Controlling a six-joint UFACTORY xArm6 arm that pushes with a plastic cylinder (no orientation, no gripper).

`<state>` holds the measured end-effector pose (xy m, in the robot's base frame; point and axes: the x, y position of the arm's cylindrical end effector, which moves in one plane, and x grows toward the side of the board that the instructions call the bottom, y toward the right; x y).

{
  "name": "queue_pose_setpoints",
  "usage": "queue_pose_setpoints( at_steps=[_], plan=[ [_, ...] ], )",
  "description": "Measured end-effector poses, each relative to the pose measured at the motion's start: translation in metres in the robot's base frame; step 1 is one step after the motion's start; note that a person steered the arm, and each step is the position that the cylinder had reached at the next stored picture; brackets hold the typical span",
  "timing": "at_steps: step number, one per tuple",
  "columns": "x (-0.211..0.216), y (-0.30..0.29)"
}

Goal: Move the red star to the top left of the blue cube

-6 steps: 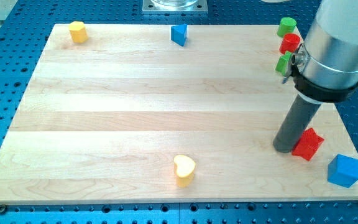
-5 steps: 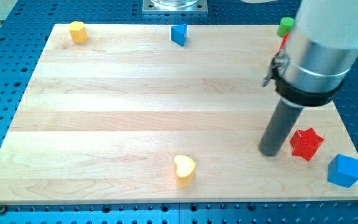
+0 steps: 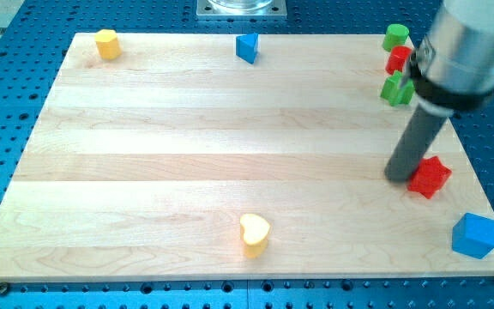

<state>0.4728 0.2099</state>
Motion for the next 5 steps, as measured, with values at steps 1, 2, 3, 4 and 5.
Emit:
queue_pose_setpoints(
  at_steps=[1, 2, 3, 4, 5],
  plan=[
    [-0.005, 0.005],
    [-0.001, 0.006],
    [0.021, -0.013],
    [0.049, -0.035],
    [0.077, -0.036]
  ],
)
